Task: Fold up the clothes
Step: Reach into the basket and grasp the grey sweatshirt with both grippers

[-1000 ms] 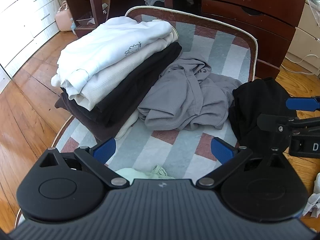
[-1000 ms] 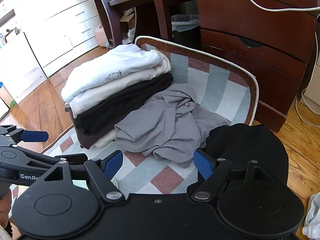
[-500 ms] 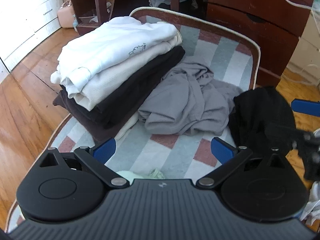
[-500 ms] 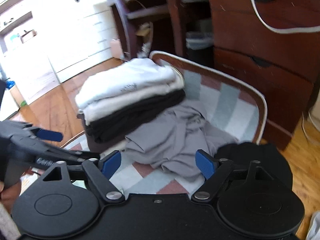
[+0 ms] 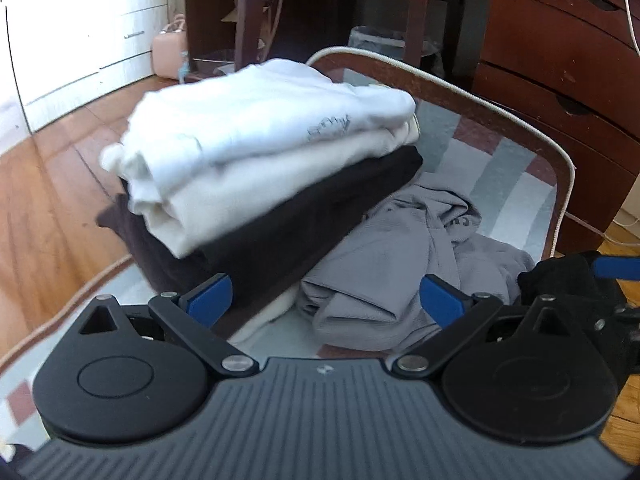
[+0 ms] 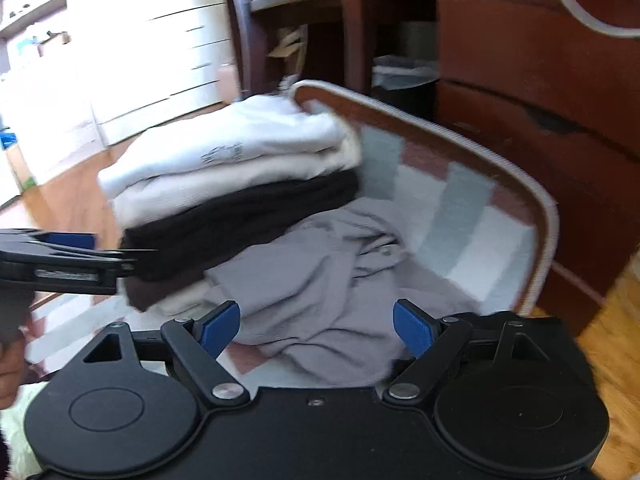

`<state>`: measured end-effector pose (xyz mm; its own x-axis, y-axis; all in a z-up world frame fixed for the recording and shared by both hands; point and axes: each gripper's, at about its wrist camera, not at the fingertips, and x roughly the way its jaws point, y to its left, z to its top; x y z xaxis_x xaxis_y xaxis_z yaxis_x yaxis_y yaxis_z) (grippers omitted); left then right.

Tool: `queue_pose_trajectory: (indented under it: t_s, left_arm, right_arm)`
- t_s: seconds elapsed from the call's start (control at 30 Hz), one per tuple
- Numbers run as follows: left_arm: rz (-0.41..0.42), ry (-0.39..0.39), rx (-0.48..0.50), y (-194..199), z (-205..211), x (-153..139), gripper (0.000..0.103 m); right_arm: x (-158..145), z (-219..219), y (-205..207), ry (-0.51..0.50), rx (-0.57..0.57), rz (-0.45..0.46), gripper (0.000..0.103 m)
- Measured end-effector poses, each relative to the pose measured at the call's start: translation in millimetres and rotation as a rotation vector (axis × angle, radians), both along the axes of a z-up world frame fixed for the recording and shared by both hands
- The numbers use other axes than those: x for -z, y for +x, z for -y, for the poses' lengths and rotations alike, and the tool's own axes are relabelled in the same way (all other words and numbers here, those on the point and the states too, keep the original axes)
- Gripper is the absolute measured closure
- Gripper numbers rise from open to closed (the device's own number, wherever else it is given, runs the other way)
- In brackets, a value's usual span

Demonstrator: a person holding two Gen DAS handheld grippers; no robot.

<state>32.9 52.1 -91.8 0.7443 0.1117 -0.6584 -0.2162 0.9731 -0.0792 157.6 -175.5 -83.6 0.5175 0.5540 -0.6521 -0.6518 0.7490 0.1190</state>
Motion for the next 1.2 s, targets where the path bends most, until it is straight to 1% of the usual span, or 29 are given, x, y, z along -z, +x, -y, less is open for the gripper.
queue_pose_trajectory:
  t_s: [0.03,0.1,0.17,0.23,0.27,0.3,0.37,0.47,0.53,0.57,0.63,0.67,0.7,0.73,0.77,0.8,0.83,0.87,0.9,0.93,0.97,1.0,1.03,1.1,1.13,1.17,1.2]
  left_arm:
    - [0.003,-0.009,0.000,2.4,-0.7,7.0,0.003]
    - [-0.002,-0.042,0.008,8.9,-3.0,21.2,0.005]
    - [-0.004,-0.074,0.018,13.1,-4.0,34.4,0.008]
    - [-0.002,-0.096,0.025,21.1,-5.4,47.5,0.013]
    - [-0.006,-0.105,0.027,27.2,-5.4,55.1,0.014]
    - [-0.016,-0.108,0.028,32.1,-5.2,62.2,0.017]
    - [-0.039,-0.118,0.032,44.6,-4.1,77.1,0.021]
    - [-0.073,-0.110,0.007,59.5,-3.6,93.4,0.022]
    - [-0.084,-0.104,-0.034,66.5,-6.8,102.0,0.028]
    - [-0.055,-0.128,-0.038,66.7,-11.6,105.1,0.028]
    - [-0.009,-0.170,-0.041,67.5,-19.6,110.4,0.028]
    - [0.006,-0.184,-0.040,68.5,-22.3,113.0,0.028]
    - [0.003,-0.181,-0.035,71.4,-22.4,116.8,0.028]
    - [0.000,-0.182,-0.030,74.2,-22.4,120.3,0.027]
    - [-0.004,-0.196,-0.028,76.0,-22.6,123.3,0.026]
    - [-0.008,-0.216,-0.022,78.0,-23.0,126.2,0.025]
    - [-0.014,-0.264,-0.003,80.5,-24.0,129.3,0.025]
    - [-0.021,-0.312,0.016,83.1,-24.9,132.3,0.025]
    - [-0.026,-0.362,0.032,85.3,-26.1,135.6,0.025]
    - [-0.029,-0.417,0.038,86.6,-28.0,139.6,0.028]
    - [-0.031,-0.464,0.045,87.2,-29.4,142.9,0.029]
    - [-0.032,-0.478,0.055,85.2,-29.0,143.9,0.039]
    - [-0.032,-0.486,0.068,82.7,-27.8,144.2,0.051]
    - [-0.029,-0.464,0.121,73.5,-21.5,138.1,0.062]
    - [-0.015,-0.475,0.142,66.2,-20.6,132.9,0.070]
    - [0.008,-0.509,0.173,56.6,-21.0,126.2,0.070]
    - [0.024,-0.522,0.194,48.2,-20.5,119.3,0.070]
  right_arm:
    - [7.0,-3.2,3.2,0.000,-0.014,-0.014,0.016]
    - [25.6,-12.6,15.9,-0.032,-0.038,-0.049,0.016]
    - [41.2,-22.0,35.7,-0.062,-0.048,-0.108,0.016]
    - [49.9,-27.2,63.4,-0.037,-0.073,-0.198,0.019]
    - [53.9,-29.8,77.6,-0.025,-0.084,-0.241,0.020]
    - [55.4,-32.5,93.7,-0.018,-0.080,-0.266,0.021]
    - [58.6,-36.5,123.6,-0.014,-0.038,-0.283,0.021]
    - [74.0,-38.5,173.3,0.043,0.048,-0.374,0.020]
    - [86.6,-38.7,192.0,0.094,0.104,-0.378,0.019]
    - [95.3,-39.0,199.1,0.115,0.147,-0.352,0.018]
    - [115.7,-42.6,214.4,0.118,0.237,-0.359,0.017]
    - [128.5,-42.4,223.0,0.134,0.291,-0.408,0.017]
    - [141.1,-39.9,230.8,0.176,0.332,-0.462,0.017]
    - [150.8,-37.0,236.0,0.223,0.337,-0.506,0.018]
    - [160.8,-34.4,241.2,0.266,0.341,-0.556,0.028]
    - [172.4,-34.3,245.8,0.286,0.334,-0.651,0.057]
    - [177.9,-33.4,245.4,0.317,0.319,-0.705,0.059]
    - [175.8,-31.8,240.6,0.326,0.312,-0.696,0.063]
    - [173.7,-30.2,235.6,0.336,0.304,-0.690,0.071]
    - [171.1,-28.3,229.3,0.347,0.286,-0.702,0.076]
    - [168.6,-26.0,222.8,0.361,0.266,-0.719,0.076]
    - [167.5,-21.7,214.8,0.405,0.242,-0.763,0.077]
    - [167.8,-17.7,206.9,0.444,0.225,-0.813,0.078]
    - [168.4,-10.5,188.5,0.516,0.198,-0.904,0.078]
    - [168.5,-7.5,178.0,0.548,0.186,-0.944,0.078]
    - [166.6,-6.0,165.0,0.572,0.164,-0.966,0.078]
    - [164.5,-4.6,152.3,0.595,0.142,-0.986,0.078]
